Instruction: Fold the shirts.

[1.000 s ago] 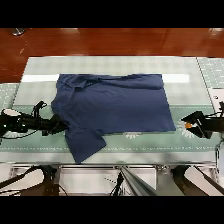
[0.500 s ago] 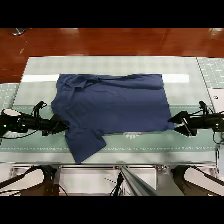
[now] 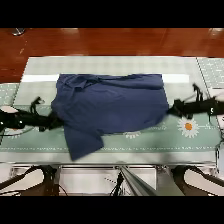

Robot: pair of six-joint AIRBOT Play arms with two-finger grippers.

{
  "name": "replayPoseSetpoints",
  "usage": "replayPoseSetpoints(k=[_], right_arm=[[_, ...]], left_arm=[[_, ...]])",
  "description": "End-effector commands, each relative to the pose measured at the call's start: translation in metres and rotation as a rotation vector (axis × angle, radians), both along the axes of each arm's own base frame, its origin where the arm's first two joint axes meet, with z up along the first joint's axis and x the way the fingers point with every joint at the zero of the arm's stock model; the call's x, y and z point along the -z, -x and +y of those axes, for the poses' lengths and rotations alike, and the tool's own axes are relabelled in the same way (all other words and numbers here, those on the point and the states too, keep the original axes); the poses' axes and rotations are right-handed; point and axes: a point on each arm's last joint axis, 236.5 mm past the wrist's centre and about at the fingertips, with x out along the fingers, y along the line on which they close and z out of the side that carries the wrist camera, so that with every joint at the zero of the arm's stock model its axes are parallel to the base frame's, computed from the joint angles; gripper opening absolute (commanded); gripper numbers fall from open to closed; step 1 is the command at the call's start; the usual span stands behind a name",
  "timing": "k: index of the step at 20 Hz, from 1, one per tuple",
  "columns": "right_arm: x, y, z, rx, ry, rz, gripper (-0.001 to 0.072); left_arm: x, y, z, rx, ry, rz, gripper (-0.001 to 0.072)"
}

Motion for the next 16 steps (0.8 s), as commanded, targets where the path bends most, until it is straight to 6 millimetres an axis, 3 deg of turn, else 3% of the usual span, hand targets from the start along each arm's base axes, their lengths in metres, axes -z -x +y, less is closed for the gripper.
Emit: replayPoseSetpoints(k=[1,2,4,6,8,9,11,13,16], right_arm=[[-0.126,-0.075,0.011,-0.066,0.064,-0.295,0.0028],[-0.180,-0.096,0.011,-0.068,0.102,-0.424,0.0028],[-0.299,-0.114,0.006,-0.045,0.188,-0.695,0.0028],[-0.407,-0.097,0.004,-0.010,0.257,-0.941,0.0028],[-0.492,-0.057,0.011,0.024,0.297,-1.162,0.0028],[-0.521,-0.029,0.016,0.038,0.311,-1.246,0.0028],[-0.547,0.025,0.017,0.053,0.395,-1.317,0.0028],[-0.556,0.080,0.018,0.060,0.484,-1.344,0.0029],[-0.551,0.147,0.003,0.118,0.633,-1.314,0.0029]], left_arm=[[-0.124,-0.087,-0.010,-0.076,0.138,-0.392,0.0018],[-0.195,-0.118,-0.007,-0.115,0.171,-0.600,0.0018],[-0.333,-0.142,0.012,-0.208,0.105,-0.964,0.0018],[-0.453,-0.121,0.025,-0.254,-0.037,-1.269,0.0018],[-0.528,-0.082,0.035,-0.277,-0.254,-1.448,0.0017],[-0.550,-0.062,0.042,-0.305,-0.356,-1.482,0.0017],[-0.584,-0.016,0.056,-0.387,-0.524,-1.525,0.0017],[-0.605,0.036,0.059,-0.427,-0.676,-1.585,0.0017],[-0.608,0.111,0.053,-0.431,-0.887,-1.613,0.0016]])
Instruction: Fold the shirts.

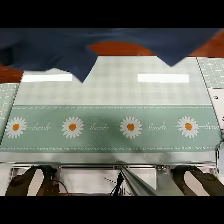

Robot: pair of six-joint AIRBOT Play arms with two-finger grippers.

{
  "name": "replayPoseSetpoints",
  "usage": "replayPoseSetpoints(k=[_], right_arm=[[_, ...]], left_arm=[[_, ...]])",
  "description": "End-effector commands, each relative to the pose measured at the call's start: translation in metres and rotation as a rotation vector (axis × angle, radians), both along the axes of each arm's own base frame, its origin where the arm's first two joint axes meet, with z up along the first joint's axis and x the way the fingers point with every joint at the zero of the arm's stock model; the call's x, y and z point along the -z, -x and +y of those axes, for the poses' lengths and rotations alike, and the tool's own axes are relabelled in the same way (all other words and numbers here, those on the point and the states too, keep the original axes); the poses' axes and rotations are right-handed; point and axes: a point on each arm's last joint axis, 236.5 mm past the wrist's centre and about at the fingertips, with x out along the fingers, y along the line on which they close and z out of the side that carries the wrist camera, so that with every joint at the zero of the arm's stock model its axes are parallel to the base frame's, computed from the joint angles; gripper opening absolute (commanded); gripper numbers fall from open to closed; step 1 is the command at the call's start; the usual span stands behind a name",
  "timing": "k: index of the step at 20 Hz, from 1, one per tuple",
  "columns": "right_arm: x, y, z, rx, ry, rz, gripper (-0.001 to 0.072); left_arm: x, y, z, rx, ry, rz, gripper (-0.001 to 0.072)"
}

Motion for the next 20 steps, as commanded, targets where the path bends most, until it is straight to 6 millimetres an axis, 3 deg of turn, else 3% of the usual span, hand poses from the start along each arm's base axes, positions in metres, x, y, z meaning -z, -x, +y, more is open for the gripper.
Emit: replayPoseSetpoints(k=[1,4,7,9,12,16,20], right_arm=[[0.002,0.086,-0.022,0.176,0.078,-0.012,0.0029],[0.016,0.120,-0.031,0.246,0.077,0.027,0.0029],[0.041,0.117,-0.033,0.246,0.078,0.126,0.0028],[0.063,0.096,-0.027,0.202,0.043,0.204,0.0028],[0.112,0.058,-0.013,0.100,0.006,0.355,0.0029],[0.183,-0.007,-0.027,0.107,-0.049,0.474,0.0028],[0.281,-0.071,-0.039,0.102,-0.102,0.652,0.0028]], left_arm=[[-0.011,0.090,0.015,-0.245,-0.155,-0.056,0.0017],[-0.010,0.132,0.031,-0.357,-0.163,-0.080,0.0017],[-0.001,0.125,0.035,-0.356,-0.163,-0.046,0.0017],[0.019,0.099,0.043,-0.339,-0.103,0.017,0.0017],[0.080,0.038,0.043,-0.244,-0.035,0.206,0.0018],[0.186,-0.044,0.026,-0.052,0.129,0.472,0.0018],[0.294,-0.114,0.021,0.046,0.244,0.715,0.0018]])
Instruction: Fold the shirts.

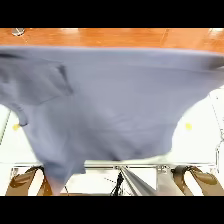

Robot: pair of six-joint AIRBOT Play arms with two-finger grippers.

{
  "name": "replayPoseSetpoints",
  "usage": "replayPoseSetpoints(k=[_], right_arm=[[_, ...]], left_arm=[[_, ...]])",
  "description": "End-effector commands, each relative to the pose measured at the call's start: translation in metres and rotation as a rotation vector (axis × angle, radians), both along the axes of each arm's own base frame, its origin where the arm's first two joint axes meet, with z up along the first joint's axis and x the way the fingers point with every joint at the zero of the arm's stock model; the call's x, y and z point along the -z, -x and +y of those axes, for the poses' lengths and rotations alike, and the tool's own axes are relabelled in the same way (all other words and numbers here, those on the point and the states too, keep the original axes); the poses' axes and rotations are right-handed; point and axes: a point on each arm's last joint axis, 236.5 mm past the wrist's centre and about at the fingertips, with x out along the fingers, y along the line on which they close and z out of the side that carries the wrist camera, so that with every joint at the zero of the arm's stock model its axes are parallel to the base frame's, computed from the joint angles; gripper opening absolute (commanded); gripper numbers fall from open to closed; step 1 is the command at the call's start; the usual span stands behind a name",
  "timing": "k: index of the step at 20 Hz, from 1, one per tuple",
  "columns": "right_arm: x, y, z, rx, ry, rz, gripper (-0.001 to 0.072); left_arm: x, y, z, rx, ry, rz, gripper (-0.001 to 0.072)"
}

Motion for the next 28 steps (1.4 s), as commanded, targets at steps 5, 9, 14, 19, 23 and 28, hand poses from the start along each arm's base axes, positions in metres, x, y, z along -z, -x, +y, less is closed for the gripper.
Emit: replayPoseSetpoints(k=[5,9,14,19,23,28], right_arm=[[0.153,-0.149,-0.015,0.014,-0.166,0.148,0.0028],[0.204,-0.228,-0.029,0.064,-0.247,0.182,0.0028],[0.260,-0.274,-0.014,0.030,-0.306,0.274,0.0028],[0.278,-0.241,-0.005,-0.069,-0.305,0.426,0.0029],[0.299,-0.175,-0.026,-0.150,-0.233,0.669,0.0029],[0.352,-0.131,-0.024,-0.142,-0.221,0.834,0.0029]], left_arm=[[0.174,-0.148,-0.044,0.132,0.143,0.285,0.0018],[0.230,-0.218,-0.055,0.129,0.197,0.382,0.0018],[0.276,-0.241,-0.059,0.100,0.337,0.493,0.0019],[0.281,-0.196,-0.071,0.315,0.217,0.625,0.0019],[0.309,-0.137,-0.061,0.441,0.156,0.849,0.0018],[0.349,-0.101,-0.042,0.416,0.084,0.996,0.0018]])
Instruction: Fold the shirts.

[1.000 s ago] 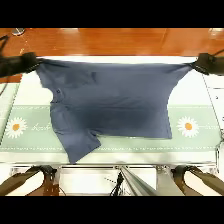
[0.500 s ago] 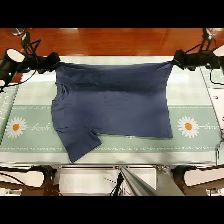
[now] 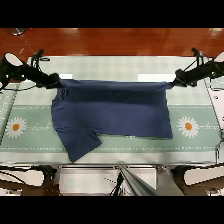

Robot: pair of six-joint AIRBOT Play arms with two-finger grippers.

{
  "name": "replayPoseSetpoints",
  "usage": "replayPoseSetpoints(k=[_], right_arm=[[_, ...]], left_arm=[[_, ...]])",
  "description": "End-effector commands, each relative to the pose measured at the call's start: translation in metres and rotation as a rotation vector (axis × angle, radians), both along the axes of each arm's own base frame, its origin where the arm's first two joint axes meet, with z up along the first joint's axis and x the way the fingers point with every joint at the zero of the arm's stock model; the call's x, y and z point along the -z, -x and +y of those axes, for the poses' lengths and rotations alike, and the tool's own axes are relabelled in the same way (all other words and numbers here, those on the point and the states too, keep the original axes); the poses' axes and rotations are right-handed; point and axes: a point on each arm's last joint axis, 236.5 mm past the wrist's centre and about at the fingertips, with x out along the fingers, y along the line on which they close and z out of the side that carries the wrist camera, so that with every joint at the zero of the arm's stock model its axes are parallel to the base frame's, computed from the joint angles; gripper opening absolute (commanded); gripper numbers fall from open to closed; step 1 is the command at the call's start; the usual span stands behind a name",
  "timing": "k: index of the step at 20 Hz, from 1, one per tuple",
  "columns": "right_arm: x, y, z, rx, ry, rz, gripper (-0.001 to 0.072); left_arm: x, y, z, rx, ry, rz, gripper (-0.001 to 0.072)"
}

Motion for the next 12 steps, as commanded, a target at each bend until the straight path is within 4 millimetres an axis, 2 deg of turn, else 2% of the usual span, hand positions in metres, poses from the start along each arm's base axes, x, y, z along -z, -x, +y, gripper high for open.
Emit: replayPoseSetpoints(k=[1,3,6,7,8,9,10,12], right_arm=[[0.033,0.034,0.006,-0.031,0.006,0.115,0.0029],[0.044,0.037,0.010,-0.027,0.013,0.120,0.0029],[0.046,0.035,0.009,0.001,0.011,0.119,0.0032],[0.046,0.036,0.010,0.029,0.006,0.136,0.0176],[0.045,0.039,0.012,0.048,-0.010,0.164,0.0557],[0.041,0.045,0.014,0.024,-0.016,0.185,0.0624],[0.035,0.051,0.012,0.005,-0.014,0.207,0.0624],[0.011,0.055,-0.001,0.030,-0.002,0.192,0.0623]], left_arm=[[0.025,0.032,0.009,0.042,-0.044,0.107,0.0018],[0.035,0.043,0.015,0.055,-0.074,0.140,0.0018],[0.036,0.048,0.011,0.062,-0.061,0.161,0.0019],[0.035,0.051,0.006,0.066,-0.041,0.173,0.0021],[0.034,0.055,0.004,0.073,-0.033,0.189,0.0072],[0.031,0.062,0.002,0.088,-0.026,0.215,0.0361],[0.027,0.070,0.001,0.100,-0.017,0.248,0.0695],[0.012,0.081,0.007,0.088,-0.007,0.286,0.0705]])
